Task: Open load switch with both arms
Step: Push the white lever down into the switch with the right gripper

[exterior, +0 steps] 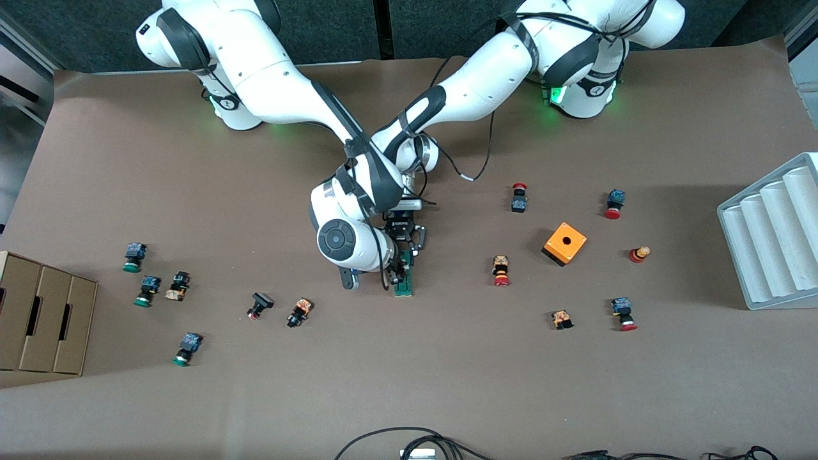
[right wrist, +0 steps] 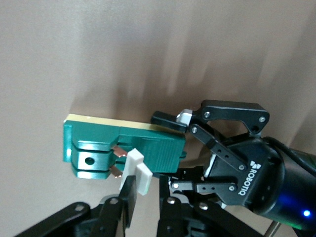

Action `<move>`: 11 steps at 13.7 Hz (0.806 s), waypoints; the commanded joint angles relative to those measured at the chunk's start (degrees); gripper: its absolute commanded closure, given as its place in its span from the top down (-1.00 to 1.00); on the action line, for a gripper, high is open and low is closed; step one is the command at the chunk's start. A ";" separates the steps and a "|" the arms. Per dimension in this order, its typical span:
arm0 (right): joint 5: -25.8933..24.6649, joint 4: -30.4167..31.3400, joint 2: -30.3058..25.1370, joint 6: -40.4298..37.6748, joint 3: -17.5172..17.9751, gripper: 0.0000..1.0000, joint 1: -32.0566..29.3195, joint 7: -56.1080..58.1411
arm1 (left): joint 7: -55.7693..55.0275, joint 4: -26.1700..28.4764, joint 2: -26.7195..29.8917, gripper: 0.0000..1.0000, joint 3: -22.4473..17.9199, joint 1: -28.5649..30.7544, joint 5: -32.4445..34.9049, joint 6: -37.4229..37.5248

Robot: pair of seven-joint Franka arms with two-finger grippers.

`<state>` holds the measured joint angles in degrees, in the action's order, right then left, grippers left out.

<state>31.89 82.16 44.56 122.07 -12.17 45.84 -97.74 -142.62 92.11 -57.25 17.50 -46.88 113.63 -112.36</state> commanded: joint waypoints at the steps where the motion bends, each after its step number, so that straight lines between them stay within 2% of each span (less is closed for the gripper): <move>1: -2.19 2.04 -0.35 1.68 -0.22 -0.48 1.01 -0.08 | -0.64 -0.97 -0.67 0.26 -0.01 -0.31 0.89 0.82; 11: -2.28 2.04 1.14 4.14 -0.31 -0.48 1.62 -0.08 | -0.64 -0.88 -0.59 0.26 -0.01 -0.31 0.89 0.82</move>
<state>30.95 83.29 44.88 123.77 -12.09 46.58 -97.73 -142.62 92.11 -57.25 17.50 -46.88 113.63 -112.36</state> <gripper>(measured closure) 0.740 0.370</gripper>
